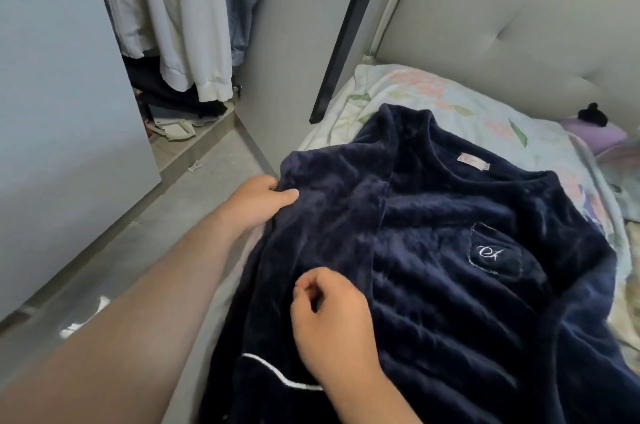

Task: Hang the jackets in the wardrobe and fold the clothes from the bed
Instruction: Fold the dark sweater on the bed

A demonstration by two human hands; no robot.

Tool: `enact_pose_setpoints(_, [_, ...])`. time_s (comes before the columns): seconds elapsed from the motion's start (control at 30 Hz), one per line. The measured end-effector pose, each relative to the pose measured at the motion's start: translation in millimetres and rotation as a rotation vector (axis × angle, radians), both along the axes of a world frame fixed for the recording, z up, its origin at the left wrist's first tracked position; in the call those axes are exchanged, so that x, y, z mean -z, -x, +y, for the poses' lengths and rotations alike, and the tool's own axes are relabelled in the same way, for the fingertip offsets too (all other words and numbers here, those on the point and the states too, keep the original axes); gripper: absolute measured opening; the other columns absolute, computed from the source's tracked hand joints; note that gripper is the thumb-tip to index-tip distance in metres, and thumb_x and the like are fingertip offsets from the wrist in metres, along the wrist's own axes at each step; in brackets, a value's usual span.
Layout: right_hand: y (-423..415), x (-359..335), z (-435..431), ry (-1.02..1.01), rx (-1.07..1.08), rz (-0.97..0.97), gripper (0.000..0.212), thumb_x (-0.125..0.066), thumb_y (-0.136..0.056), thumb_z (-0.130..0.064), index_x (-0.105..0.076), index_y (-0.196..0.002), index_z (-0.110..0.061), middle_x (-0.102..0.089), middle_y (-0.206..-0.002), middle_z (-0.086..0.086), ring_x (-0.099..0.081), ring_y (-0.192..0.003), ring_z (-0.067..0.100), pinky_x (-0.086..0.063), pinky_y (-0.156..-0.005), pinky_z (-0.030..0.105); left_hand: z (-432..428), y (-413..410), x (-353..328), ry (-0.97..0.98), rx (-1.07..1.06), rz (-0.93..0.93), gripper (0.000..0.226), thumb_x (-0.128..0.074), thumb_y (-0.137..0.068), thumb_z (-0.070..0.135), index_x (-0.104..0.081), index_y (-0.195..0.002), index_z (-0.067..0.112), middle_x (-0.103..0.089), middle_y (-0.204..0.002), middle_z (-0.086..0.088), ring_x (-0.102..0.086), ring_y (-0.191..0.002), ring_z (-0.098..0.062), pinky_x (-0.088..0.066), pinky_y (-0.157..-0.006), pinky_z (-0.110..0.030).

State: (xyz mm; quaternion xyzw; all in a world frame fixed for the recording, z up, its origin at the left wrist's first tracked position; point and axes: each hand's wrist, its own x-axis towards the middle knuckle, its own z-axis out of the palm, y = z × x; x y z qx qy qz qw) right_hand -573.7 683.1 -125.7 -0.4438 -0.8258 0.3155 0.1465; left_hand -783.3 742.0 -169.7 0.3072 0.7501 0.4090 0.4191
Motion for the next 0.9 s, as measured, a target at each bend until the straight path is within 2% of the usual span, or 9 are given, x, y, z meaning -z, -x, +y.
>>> enact_pose_setpoints(0.03, [0.5,-2.2,-15.6,0.044,-0.046,-0.062,0.005,-0.058,-0.084,-0.034,-0.056,-0.083,-0.029,-0.057,-0.076,-0.013,-0.054,-0.076,0.003,-0.038,-0.065,0.011,-5.4,1.1,1.1,0.003,0.026,-0.048,0.023,-0.062,-0.09,0.036,-0.066,-0.086,0.013,-0.069,-0.087,-0.003,-0.066,-0.084,-0.023,-0.054,-0.077,-0.037])
enact_pose_setpoints(0.13, [11.7,-5.9,-47.8,0.066,-0.177,-0.288,0.045,-0.048,-0.077,-0.068,-0.05,-0.1,-0.029,-0.058,-0.095,-0.009,-0.058,-0.089,0.015,-0.041,-0.075,0.03,-22.9,2.0,3.0,0.044,0.04,-0.135,0.017,-0.063,-0.093,0.031,-0.064,-0.088,0.014,-0.063,-0.079,0.001,-0.06,-0.072,-0.015,-0.054,-0.062,-0.027])
enact_pose_setpoints(0.23, [26.8,-2.9,-57.6,0.181,-0.104,-0.546,0.08,-0.041,-0.065,-0.088,-0.046,-0.108,-0.021,-0.054,-0.113,0.004,-0.053,-0.106,0.028,-0.04,-0.083,0.039,-33.6,4.1,4.4,0.075,0.046,-0.18,0.02,-0.067,-0.091,0.034,-0.065,-0.087,0.014,-0.06,-0.075,-0.002,-0.055,-0.064,-0.014,-0.052,-0.057,-0.024])
enact_pose_setpoints(0.33, [39.7,7.7,-69.2,0.203,-0.096,-0.737,0.091,-0.05,-0.063,-0.088,-0.04,-0.117,-0.016,-0.045,-0.117,0.008,-0.047,-0.108,0.028,-0.04,-0.082,0.04,-33.4,4.4,3.0,0.046,0.029,-0.241,0.026,-0.071,-0.086,0.038,-0.065,-0.088,0.012,-0.066,-0.077,-0.005,-0.061,-0.065,-0.016,-0.055,-0.062,-0.029])
enact_pose_setpoints(0.43, [43.8,15.7,-73.0,0.129,-0.159,-0.781,0.07,-0.061,-0.076,-0.067,-0.036,-0.115,-0.014,-0.043,-0.118,0.01,-0.048,-0.105,0.029,-0.043,-0.082,0.04,-26.5,-1.3,-0.3,0.031,0.073,-0.236,0.026,-0.073,-0.082,0.042,-0.068,-0.089,0.018,-0.073,-0.074,0.004,-0.066,-0.063,-0.012,-0.053,-0.06,-0.029])
enact_pose_setpoints(0.6, [19.0,3.1,-44.0,0.307,-0.127,-0.513,0.035,-0.061,-0.079,-0.038,-0.039,-0.095,-0.016,-0.058,-0.106,0.006,-0.059,-0.096,0.027,-0.047,-0.078,0.033,-11.7,-15.8,-8.0,-0.036,0.094,-0.212,0.019,-0.067,-0.078,0.019,-0.073,-0.096,0.013,-0.075,-0.086,-0.001,-0.071,-0.076,-0.02,-0.054,-0.065,-0.034])
enact_pose_setpoints(0.7, [-7.0,-15.0,-23.4,0.548,0.051,-0.172,0.018,-0.06,-0.072,-0.025,-0.052,-0.087,-0.019,-0.063,-0.081,-0.004,-0.06,-0.067,0.012,-0.05,-0.06,0.026,-4.9,-33.8,-22.9,-0.191,-0.178,-0.52,0.019,-0.063,-0.084,0.013,-0.071,-0.101,0.01,-0.075,-0.099,-0.014,-0.071,-0.092,-0.031,-0.057,-0.084,-0.042])
enact_pose_setpoints(0.8, [-36.7,-31.7,-3.8,0.614,0.191,0.088,0.013,-0.057,-0.066,-0.02,-0.057,-0.079,-0.017,-0.058,-0.064,-0.011,-0.051,-0.055,0.003,-0.046,-0.053,0.018,0.7,-52.9,-45.4,-0.26,-0.387,-0.822,0.019,-0.062,-0.086,0.022,-0.071,-0.098,0.012,-0.075,-0.092,-0.012,-0.071,-0.084,-0.029,-0.055,-0.082,-0.039])
enact_pose_setpoints(0.9, [-74.4,-52.8,14.4,0.635,0.238,0.263,0.023,-0.057,-0.063,-0.02,-0.063,-0.084,-0.012,-0.062,-0.072,-0.005,-0.056,-0.067,0.01,-0.048,-0.066,0.028,13.5,-77.1,-74.8,-0.323,-0.427,-0.882,0.021,-0.054,-0.09,0.018,-0.072,-0.085,0.008,-0.075,-0.076,-0.008,-0.073,-0.067,-0.02,-0.056,-0.069,-0.032])
